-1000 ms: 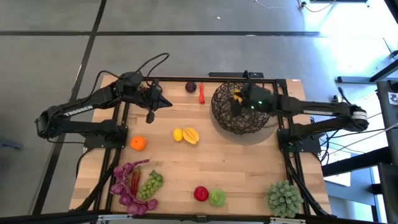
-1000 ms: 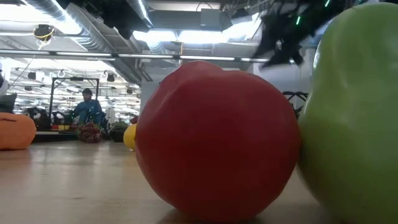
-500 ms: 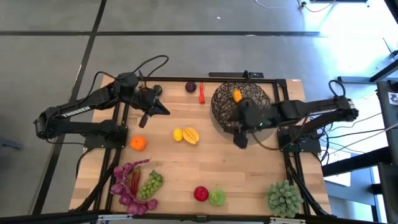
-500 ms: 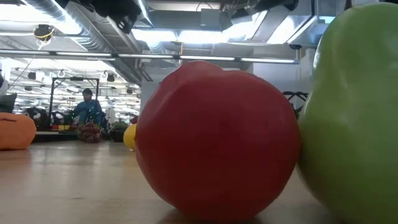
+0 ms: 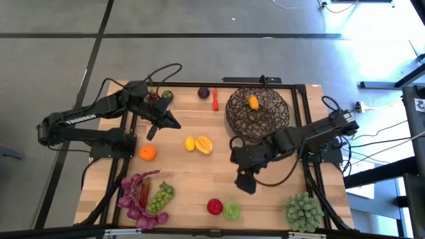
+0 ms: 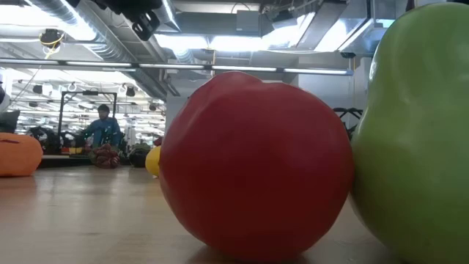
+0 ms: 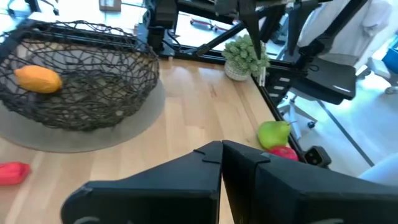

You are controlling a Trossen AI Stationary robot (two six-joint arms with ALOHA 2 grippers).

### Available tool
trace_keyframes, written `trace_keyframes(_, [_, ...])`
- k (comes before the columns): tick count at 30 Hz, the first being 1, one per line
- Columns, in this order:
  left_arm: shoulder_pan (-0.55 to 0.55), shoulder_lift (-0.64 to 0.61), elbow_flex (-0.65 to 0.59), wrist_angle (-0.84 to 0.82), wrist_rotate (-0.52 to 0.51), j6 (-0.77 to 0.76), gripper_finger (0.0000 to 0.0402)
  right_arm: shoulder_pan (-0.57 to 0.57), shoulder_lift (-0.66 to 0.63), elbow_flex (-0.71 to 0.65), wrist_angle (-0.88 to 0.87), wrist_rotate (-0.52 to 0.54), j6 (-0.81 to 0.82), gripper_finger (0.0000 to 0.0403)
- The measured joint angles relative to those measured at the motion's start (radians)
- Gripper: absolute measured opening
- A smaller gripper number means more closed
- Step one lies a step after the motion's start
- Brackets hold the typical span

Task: Build produce basket
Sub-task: Put the green pear into the black wire basket

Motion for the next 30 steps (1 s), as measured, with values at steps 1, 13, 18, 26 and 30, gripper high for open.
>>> trace_keyframes(1, [-0.008, -0.001, 0.000, 0.000, 0.000, 0.000, 0.0000, 0.001, 0.011, 0.000, -0.001, -0.035, 0.036, 0.0228])
trace_keyframes(13, [-0.107, -0.008, 0.000, 0.000, 0.000, -0.004, 0.0000, 0.041, 0.134, 0.002, 0.047, -0.459, 0.188, 0.0228])
trace_keyframes(18, [-0.133, -0.008, 0.000, 0.001, 0.000, -0.005, 0.0000, 0.050, 0.165, 0.002, 0.073, -0.497, 0.142, 0.0228])
trace_keyframes(26, [-0.139, -0.008, 0.000, 0.001, 0.000, 0.001, 0.0000, 0.087, 0.166, 0.024, 0.151, -0.381, 0.160, 0.0228])
trace_keyframes(30, [-0.139, -0.008, 0.000, 0.001, 0.000, 0.011, 0.0000, 0.090, 0.166, 0.103, 0.133, -0.327, 0.184, 0.0228])
